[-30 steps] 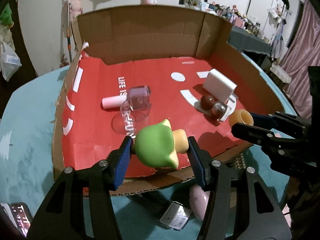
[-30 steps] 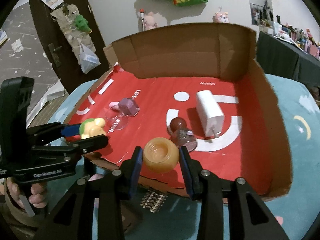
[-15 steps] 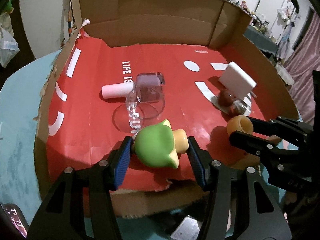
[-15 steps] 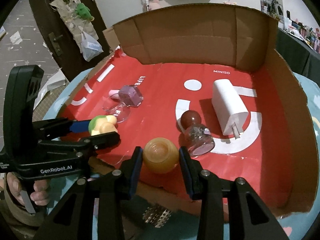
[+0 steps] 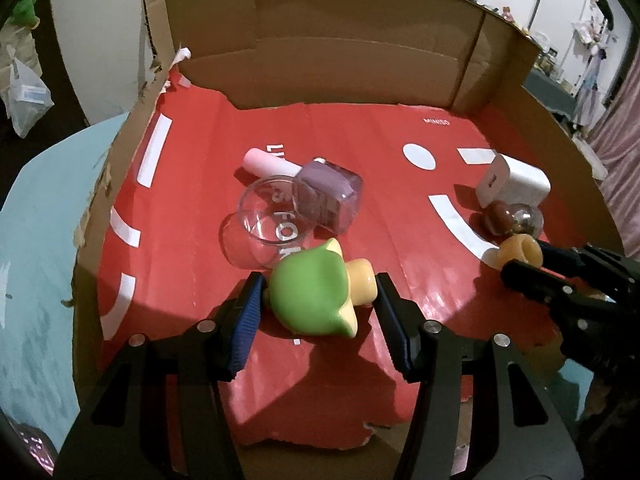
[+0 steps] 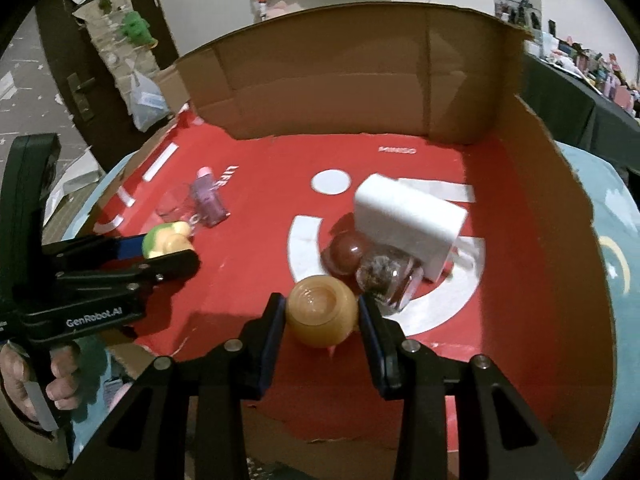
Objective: Organize rigid objects
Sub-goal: 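Carry the green toy and orange cup with both tools into the box, then lower the orange cup and open the right tool while the left releases the toy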
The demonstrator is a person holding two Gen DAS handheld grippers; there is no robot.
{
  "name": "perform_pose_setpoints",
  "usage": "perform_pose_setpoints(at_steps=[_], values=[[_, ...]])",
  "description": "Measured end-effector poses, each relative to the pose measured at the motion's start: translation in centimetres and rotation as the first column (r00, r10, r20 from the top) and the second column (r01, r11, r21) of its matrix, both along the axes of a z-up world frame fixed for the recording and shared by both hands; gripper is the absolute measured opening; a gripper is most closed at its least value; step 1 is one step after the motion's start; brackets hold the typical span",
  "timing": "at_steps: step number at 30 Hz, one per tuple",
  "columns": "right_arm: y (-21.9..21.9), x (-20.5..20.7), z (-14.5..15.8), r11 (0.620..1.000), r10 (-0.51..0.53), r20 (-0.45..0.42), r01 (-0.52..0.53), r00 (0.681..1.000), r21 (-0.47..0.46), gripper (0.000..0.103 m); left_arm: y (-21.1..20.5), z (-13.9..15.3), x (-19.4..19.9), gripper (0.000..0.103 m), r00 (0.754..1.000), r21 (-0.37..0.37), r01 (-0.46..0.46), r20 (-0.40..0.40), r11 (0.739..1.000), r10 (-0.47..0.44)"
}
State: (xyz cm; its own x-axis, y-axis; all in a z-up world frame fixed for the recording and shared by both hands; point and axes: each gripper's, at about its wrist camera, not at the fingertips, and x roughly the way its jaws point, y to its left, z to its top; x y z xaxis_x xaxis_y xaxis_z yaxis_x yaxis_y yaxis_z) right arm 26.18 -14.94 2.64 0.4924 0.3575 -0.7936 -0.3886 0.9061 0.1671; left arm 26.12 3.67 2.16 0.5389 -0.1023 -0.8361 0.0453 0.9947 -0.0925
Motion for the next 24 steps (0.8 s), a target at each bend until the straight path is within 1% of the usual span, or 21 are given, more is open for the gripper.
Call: perform_pose_setpoints(at_steps=[5,24], values=[[-0.34,0.61,-0.38,0.999,-0.032,0.006,0.032,0.999,-0.036,0.04,-0.1,-0.15,0.2,0.053,1.0,0.017,-0.003,0.006,1.0,0.003],[-0.32,0.7,-0.42,0.998,-0.037,0.007,0.038,0.999,-0.047,0.04,-0.09,-0.21,0.12,0.053,1.0,0.016,-0.002,0.008,1.0,0.002]])
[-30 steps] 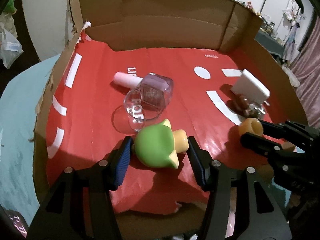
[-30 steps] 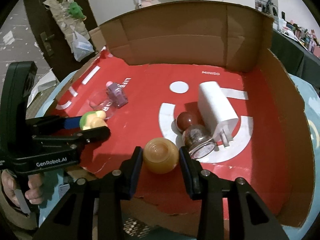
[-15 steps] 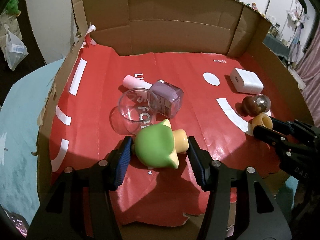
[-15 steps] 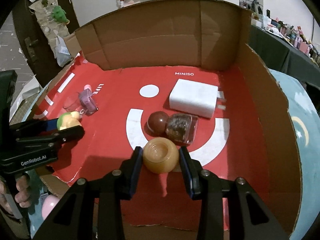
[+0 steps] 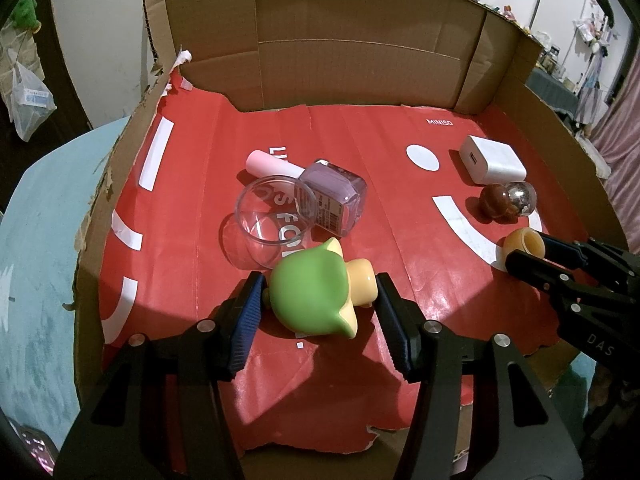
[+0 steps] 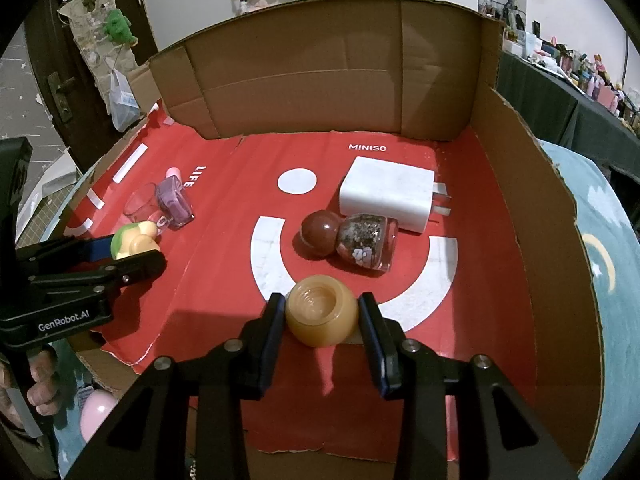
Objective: Organize rigid objects
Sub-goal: 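Lower the orange cup and open the right tool while the left releases the toy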
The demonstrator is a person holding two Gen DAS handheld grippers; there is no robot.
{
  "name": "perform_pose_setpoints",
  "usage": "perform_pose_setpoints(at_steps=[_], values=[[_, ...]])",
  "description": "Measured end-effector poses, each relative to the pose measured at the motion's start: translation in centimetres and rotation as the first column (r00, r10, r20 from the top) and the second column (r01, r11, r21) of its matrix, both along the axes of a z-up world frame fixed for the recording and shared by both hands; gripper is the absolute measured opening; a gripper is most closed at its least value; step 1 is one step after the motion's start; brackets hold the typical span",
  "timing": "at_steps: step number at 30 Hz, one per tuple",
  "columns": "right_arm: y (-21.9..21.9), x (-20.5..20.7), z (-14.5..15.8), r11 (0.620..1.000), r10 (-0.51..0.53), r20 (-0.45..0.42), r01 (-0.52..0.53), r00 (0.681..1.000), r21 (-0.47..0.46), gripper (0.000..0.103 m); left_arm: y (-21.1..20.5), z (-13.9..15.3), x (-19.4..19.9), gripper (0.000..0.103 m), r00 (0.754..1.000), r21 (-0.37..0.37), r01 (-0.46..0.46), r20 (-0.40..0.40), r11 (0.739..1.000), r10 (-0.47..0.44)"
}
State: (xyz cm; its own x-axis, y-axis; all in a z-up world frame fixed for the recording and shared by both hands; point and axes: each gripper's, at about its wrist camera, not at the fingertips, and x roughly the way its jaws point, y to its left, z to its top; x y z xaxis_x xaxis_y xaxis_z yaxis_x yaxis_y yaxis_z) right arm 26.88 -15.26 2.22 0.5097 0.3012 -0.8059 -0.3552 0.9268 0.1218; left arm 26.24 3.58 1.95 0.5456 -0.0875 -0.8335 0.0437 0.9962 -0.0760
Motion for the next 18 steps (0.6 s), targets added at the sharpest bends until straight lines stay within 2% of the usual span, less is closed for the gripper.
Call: perform_pose_setpoints(at_steps=[11,18], values=[[-0.07,-0.02,0.02,1.0,-0.002,-0.001,0.002,1.0,0.003,0.04,0.13,0.18,-0.11,0.054,1.0,-0.01,0.001,-0.004,1.0,-0.001],[-0.1,-0.01,0.0,1.0,-0.005,-0.003,0.005,1.0,0.01,0.041,0.07,0.45,-0.38,0.06,1.0,-0.013,0.007,-0.001,1.0,-0.007]])
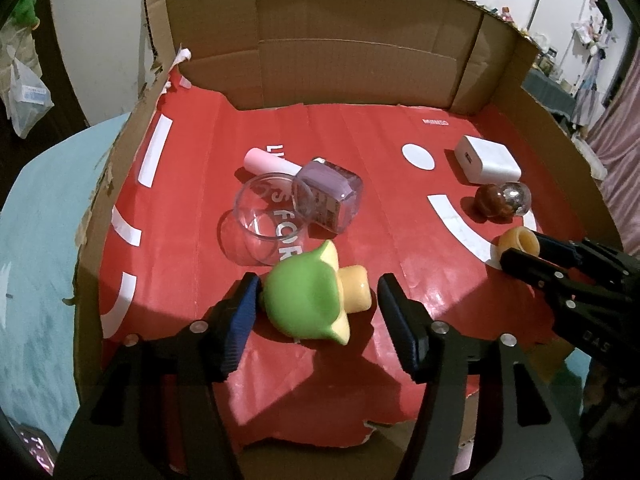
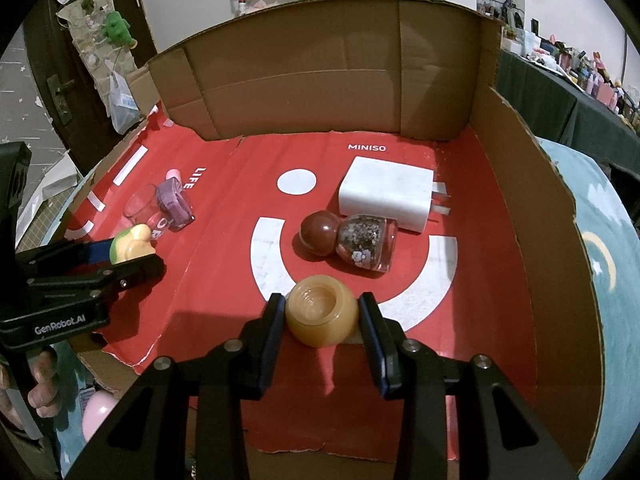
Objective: Organize rigid objects
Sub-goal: 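Lower the orange cup and open the right tool while the left releases the toy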
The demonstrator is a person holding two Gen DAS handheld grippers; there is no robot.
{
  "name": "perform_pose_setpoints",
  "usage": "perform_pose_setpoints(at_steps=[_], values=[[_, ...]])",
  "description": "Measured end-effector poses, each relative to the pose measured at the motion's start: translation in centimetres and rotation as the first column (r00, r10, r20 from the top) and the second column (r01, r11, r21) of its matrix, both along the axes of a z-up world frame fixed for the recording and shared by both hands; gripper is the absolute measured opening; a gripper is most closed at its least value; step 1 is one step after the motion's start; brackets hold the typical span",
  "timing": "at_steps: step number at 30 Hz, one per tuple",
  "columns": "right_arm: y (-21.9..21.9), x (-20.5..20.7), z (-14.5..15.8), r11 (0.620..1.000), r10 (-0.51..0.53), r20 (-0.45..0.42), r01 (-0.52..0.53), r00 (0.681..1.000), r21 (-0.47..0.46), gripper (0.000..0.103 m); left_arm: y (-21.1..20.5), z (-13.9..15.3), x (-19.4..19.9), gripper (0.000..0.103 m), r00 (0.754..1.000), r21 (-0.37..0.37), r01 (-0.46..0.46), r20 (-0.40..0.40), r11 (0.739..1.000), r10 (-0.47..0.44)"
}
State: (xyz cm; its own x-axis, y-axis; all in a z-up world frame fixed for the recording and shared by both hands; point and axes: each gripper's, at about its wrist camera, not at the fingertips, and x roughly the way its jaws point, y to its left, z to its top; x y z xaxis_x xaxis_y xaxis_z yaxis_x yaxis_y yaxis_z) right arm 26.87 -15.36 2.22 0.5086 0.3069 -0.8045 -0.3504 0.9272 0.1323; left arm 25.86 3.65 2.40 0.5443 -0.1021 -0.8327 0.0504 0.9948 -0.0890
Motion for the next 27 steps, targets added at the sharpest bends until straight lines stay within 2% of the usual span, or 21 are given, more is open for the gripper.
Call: perform_pose_setpoints(at_steps=[8,10,12,15,20,23,27], values=[[-0.2,-0.3,0.2,1.0,-0.002,-0.004,0.002,1.0,0.014,0.042,-0.6,0.6,-0.7,0.062,1.0,0.049,-0.004,0.012,0.999,0.003],[-0.2,-0.6,0.4,1.0,0.002,0.003,-0.002,1.0,0.017,0.046,-0.6,0.7,-0.8,0.067,1.0,0.05,-0.006,0.02,0.999,0.005],[-0.2,-0.8,0.7,1.0,0.005,0.01,-0.005,1.0,0.019,0.05,-0.6,1.0,-1.1,0.069,1.0,0.048,-0.006,0.03,0.999,0.005],[-0.2,-1.3,1.2,1.0,0.007,0.021,-0.008,1.0,0.025,0.051,-0.6,1.3,-1.4,0.077,0.999,0.042,-0.007,0.043,0.999,0.006],[-0.4,-2.1,2.1,0.999,0.007,0.043,-0.009,0.999,0.037,0.059,-0.9,1.9,-1.8,0.084,0.998,0.045,-0.008,0.068,0.999,0.005],[-0.5,-2.6,2.6,0.999,0.008,0.056,-0.01,0.998,0.041,0.063,-1.3,2.3,-2.3,0.098,0.996,0.066,-0.008,0.087,0.998,0.002],[-0.6,-3.3,3.2,0.999,0.008,0.076,-0.011,0.997,0.047,0.069,-1.6,3.1,-3.1,0.1,0.993,0.084,-0.006,0.119,0.996,-0.004]])
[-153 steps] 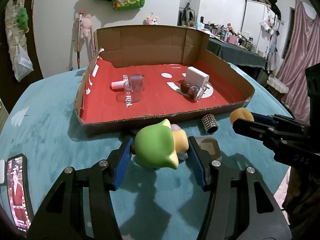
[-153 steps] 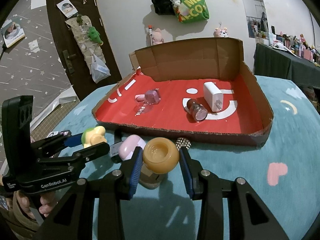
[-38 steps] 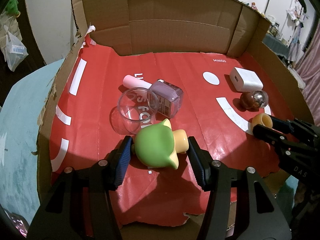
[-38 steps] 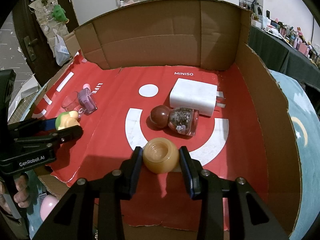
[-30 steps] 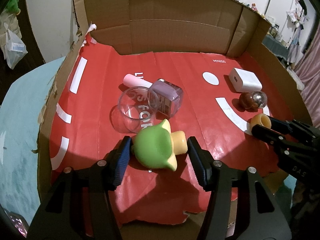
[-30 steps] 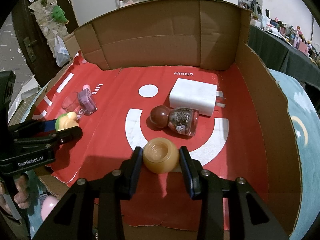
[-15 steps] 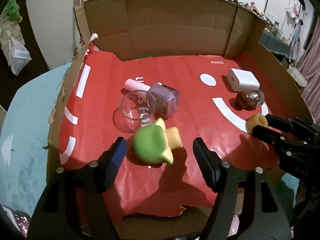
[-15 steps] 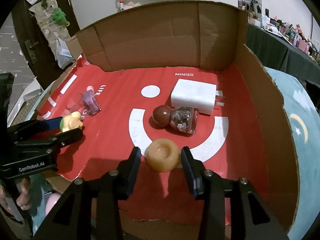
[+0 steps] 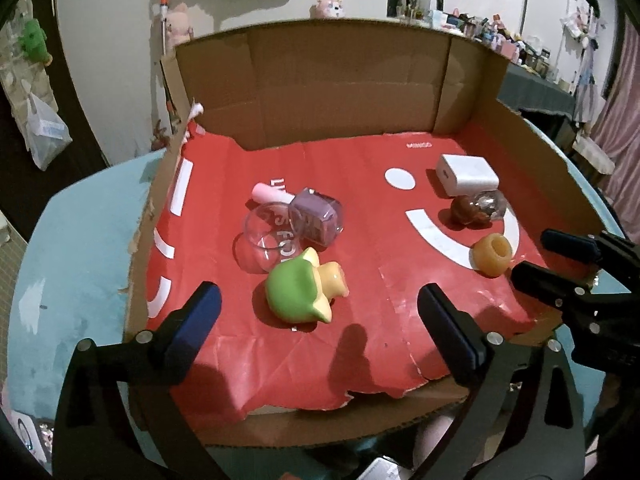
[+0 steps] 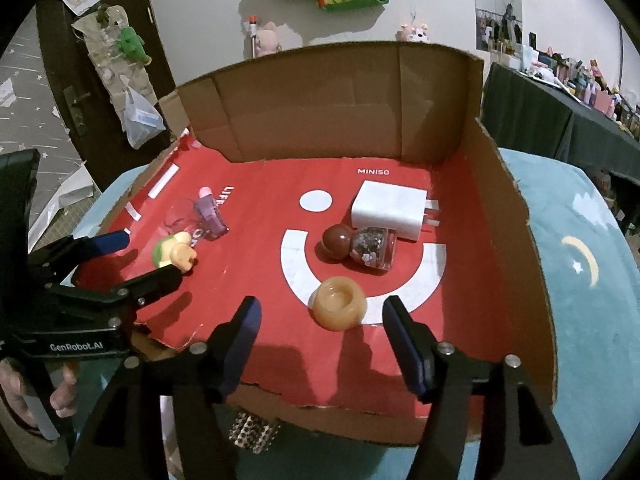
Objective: Organize rigid objects
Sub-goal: 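Lower the orange cup and open the right tool while the left releases the toy, then withdraw both open tools from the box toward the remaining items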
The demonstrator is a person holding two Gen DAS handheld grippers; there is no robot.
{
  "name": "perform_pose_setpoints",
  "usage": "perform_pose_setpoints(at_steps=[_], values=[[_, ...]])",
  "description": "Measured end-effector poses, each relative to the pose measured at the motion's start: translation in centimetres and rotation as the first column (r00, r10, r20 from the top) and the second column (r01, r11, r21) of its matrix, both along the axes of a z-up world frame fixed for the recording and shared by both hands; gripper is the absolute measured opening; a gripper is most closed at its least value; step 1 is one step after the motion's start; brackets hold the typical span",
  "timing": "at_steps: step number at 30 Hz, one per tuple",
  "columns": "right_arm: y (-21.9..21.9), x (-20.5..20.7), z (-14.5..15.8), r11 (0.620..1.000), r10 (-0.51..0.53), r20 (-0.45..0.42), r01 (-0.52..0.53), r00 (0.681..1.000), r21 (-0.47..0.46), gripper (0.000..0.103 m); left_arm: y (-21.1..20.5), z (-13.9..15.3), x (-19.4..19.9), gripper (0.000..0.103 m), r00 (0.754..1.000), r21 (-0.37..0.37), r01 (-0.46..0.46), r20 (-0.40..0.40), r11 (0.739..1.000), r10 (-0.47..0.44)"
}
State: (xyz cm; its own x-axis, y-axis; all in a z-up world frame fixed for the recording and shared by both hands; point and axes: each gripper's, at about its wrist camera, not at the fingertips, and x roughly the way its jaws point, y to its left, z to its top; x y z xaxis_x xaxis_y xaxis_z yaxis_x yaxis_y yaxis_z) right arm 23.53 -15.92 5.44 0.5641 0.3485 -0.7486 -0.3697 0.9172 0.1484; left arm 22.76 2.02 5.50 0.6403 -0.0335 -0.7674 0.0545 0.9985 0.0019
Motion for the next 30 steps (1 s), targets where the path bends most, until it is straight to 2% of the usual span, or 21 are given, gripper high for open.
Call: perform_pose_setpoints(at_steps=[4,8,10,16,25,30], values=[[-0.2,-0.6,0.5,1.0,-0.001,0.016,0.0,1.0,0.009,0.078,0.2,0.7,-0.7,0.103,1.0,-0.021,0.004,0.018,1.0,-0.003],[-0.4,-1.1,0.8,1.0,-0.002,0.029,0.001,1.0,0.02,0.081,0.6,0.9,-1.4,0.103,1.0,-0.033,-0.004,0.027,0.999,0.005],[-0.5,-1.4,1.1,1.0,-0.003,0.038,0.002,0.999,0.028,0.09,0.8,1.0,-1.7,0.103,0.999,-0.042,-0.009,0.032,0.999,0.011],[-0.8,-2.7,2.1,0.999,-0.012,0.096,0.009,0.995,0.038,0.103,1.9,1.3,-2.8,0.103,0.997,-0.088,-0.033,0.065,0.996,0.039],[-1.5,-4.2,3.3,0.997,-0.061,0.139,0.052,0.988,0.064,0.103,2.5,2.3,-4.8,0.103,0.991,-0.123,-0.045,0.116,0.991,0.059],[-1.6,-5.4,3.6,0.997,-0.059,0.182,0.049,0.982,0.063,0.103,2.2,2.7,-5.8,0.103,0.989,-0.105,-0.044,0.136,0.994,0.058]])
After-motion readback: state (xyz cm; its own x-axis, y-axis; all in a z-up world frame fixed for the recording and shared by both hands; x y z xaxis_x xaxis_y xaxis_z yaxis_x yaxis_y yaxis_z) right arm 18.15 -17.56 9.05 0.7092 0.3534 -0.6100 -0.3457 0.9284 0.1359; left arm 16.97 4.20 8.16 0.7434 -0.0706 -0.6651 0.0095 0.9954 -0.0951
